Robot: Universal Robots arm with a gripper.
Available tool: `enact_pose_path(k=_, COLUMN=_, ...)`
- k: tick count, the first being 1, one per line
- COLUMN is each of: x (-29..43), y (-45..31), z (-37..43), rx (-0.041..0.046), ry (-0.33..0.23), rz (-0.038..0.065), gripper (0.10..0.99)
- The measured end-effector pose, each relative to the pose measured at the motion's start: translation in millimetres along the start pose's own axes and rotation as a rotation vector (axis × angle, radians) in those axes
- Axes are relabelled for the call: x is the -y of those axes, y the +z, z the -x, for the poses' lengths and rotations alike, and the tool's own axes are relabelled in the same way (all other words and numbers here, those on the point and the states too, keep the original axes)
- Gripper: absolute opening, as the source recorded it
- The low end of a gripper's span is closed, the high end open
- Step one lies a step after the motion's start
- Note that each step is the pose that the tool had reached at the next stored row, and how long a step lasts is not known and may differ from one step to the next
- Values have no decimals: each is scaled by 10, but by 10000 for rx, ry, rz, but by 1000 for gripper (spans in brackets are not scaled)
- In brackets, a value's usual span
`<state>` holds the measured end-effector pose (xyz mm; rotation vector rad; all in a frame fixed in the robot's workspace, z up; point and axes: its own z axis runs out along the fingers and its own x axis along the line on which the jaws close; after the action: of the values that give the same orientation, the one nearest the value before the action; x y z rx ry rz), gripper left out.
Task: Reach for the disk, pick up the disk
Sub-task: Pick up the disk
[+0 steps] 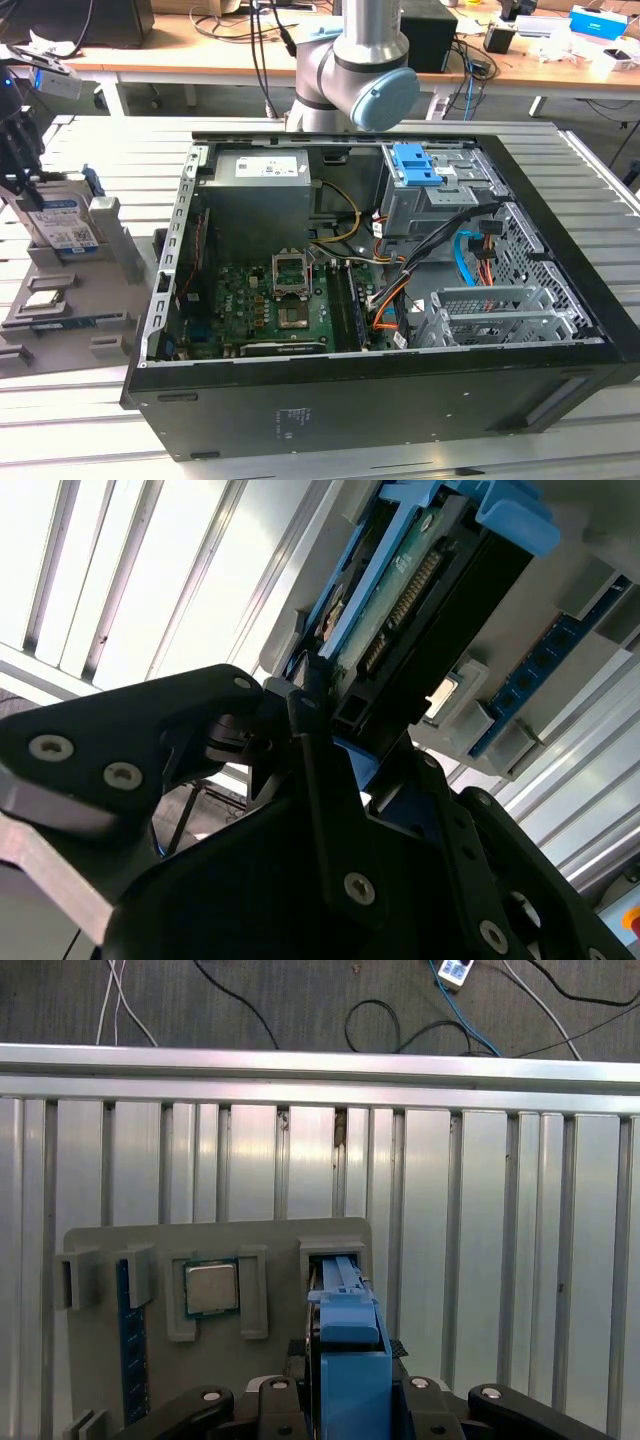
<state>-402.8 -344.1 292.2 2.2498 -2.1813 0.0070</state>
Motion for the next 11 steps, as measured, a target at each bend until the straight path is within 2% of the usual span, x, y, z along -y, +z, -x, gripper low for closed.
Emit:
enact_pose_path(k=3, x=3, y=-42, z=0, rx=0, ry=-1, rz=-1, gripper=365)
enact_pose_path(k=6, x=6, y=-126, z=-1, rx=0, ry=-1, rz=2, gripper=365)
enact_pose_path(k=11, x=10, y=-216, z=-1, rx=1, ry=0, rz=6, gripper=365)
